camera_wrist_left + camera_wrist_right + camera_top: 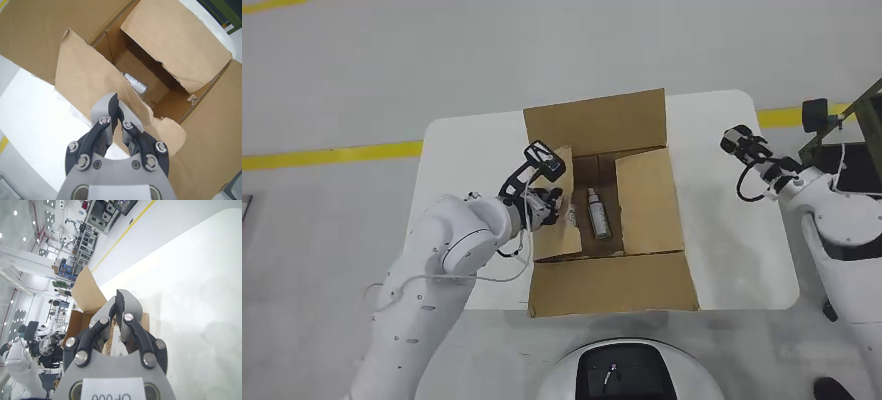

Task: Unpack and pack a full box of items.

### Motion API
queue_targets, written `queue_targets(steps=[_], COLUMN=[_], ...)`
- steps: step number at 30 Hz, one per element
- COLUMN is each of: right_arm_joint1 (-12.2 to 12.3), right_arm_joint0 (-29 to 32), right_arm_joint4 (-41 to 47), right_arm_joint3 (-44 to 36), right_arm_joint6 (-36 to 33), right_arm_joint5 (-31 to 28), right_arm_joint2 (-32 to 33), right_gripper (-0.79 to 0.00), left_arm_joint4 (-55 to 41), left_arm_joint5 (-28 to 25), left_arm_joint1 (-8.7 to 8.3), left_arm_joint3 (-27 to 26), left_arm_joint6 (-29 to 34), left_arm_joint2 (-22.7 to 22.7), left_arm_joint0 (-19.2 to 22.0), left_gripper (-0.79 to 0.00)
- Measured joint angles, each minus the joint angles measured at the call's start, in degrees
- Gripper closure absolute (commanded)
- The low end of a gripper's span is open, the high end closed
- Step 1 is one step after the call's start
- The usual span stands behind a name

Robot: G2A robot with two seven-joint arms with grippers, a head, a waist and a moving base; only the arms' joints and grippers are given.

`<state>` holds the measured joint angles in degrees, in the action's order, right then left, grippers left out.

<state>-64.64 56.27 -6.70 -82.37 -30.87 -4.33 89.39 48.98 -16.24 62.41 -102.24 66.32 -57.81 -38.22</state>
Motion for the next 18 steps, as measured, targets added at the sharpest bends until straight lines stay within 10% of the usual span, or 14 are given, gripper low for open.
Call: queue_targets(steps=[18], right_arm_joint1=[-3.86], right_arm_joint0=[-27.87], right_arm_joint4=[11.05], right_arm_joint3=[38.13], right_arm_joint6=[-14.68], right_arm_joint5=[-16.52], right_arm_joint2=[-15.56], right_gripper=[0.000], left_arm_joint4=[1.56], left_arm_joint5=[1.60], left_arm_joint1=[1.16], left_arm_joint3=[4.01], left_arm_joint6=[0.30], left_arm_joint2=[3.91], left_arm_joint0=[2.88], left_gripper=[0.000])
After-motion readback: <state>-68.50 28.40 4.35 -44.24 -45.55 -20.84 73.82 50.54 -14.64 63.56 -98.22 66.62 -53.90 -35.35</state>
